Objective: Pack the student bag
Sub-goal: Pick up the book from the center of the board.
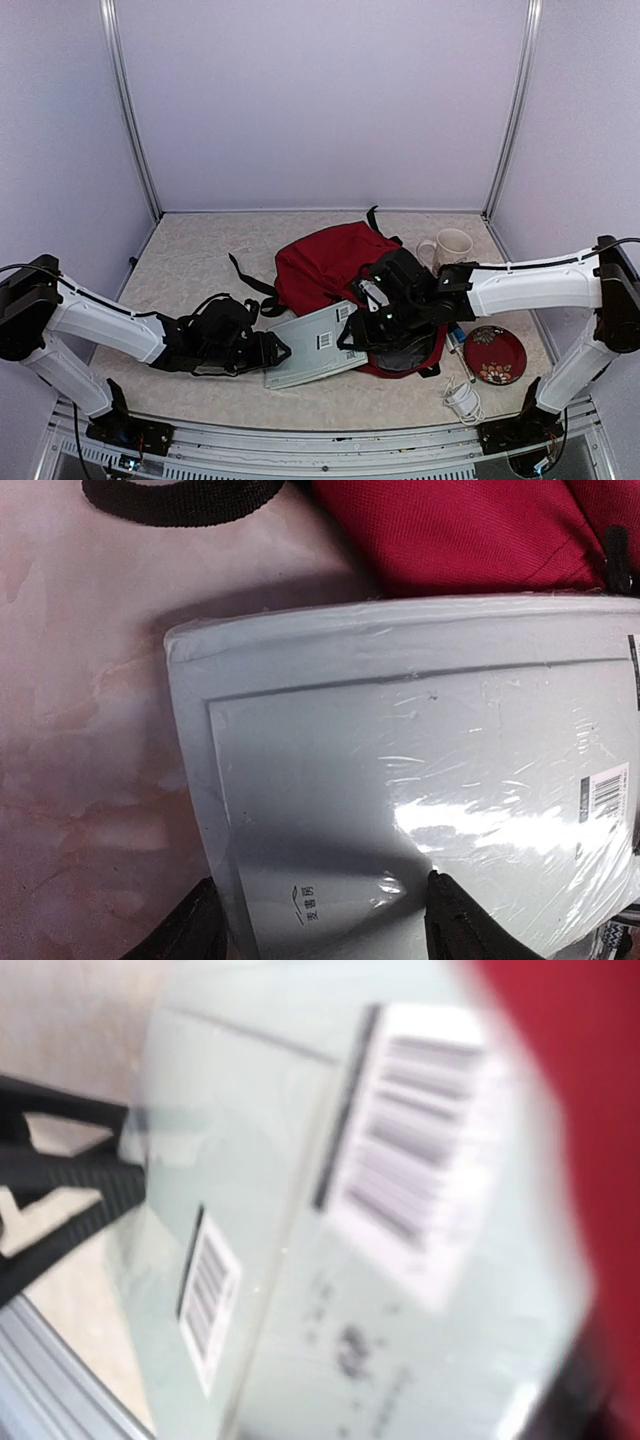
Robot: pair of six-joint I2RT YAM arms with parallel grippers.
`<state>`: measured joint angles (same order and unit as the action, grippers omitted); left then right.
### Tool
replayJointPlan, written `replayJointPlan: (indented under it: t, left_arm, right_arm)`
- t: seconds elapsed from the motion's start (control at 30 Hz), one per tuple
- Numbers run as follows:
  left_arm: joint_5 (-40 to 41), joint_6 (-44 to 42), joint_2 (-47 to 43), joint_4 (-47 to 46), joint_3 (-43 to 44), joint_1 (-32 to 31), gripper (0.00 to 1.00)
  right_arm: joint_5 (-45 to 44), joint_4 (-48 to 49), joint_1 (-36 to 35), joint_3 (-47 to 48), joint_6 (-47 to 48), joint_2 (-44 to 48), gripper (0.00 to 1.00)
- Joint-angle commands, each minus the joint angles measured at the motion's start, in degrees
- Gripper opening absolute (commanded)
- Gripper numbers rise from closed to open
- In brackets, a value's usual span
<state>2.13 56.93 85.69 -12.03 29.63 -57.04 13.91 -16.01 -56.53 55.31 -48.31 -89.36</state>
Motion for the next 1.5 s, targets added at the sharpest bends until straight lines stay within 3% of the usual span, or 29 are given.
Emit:
replayJointPlan:
  t: [0.0,0.13,0.5,0.7,0.87,1.0,1.17,1.37,1.47]
  left_arm:
    - [-2.4,-2.9,2.2,4.5,-0.3,-1.1,0.64]
    - [-3.2,-2.5,3.4,3.6,-0.7,-1.0,0.64]
    - [-3.1,-2.5,3.8,2.9,-1.4,-0.8,0.64]
    - [-3.4,-2.8,4.8,2.6,-1.2,-0.6,0.65]
    - [-3.6,-3.0,5.4,2.4,-1.2,-0.6,0.65]
    - [-3.6,-3.1,5.5,2.4,-1.2,-0.5,0.65]
    - [-3.4,-3.9,5.5,2.2,-0.9,-0.5,0.65]
    - [-3.1,-3.8,4.6,2.4,-1.5,-0.5,0.65]
    - [-2.8,-3.5,4.2,2.3,-2.0,-0.4,0.65]
  right_arm:
    - [-1.0,-1.8,-5.1,9.3,7.2,-1.3,0.48]
    - [-7.4,-8.2,-8.0,16.2,9.7,-3.9,0.5]
    - [-14.9,-15.0,-13.4,26.8,13.6,-5.5,0.51]
    - [-13.4,-15.4,-13.5,27.2,13.7,-7.0,0.56]
    - [-12.1,-17.5,-14.5,30.2,13.4,-8.3,0.65]
    - [-1.5,-10.2,-14.7,25.7,11.7,-6.3,0.76]
    - [-3.9,-8.0,-13.0,22.4,8.4,-6.4,0.65]
    - [-5.7,-5.3,-8.0,19.8,5.0,-6.5,0.37]
    - [-4.5,-2.9,-5.9,16.9,3.9,-6.1,0.32]
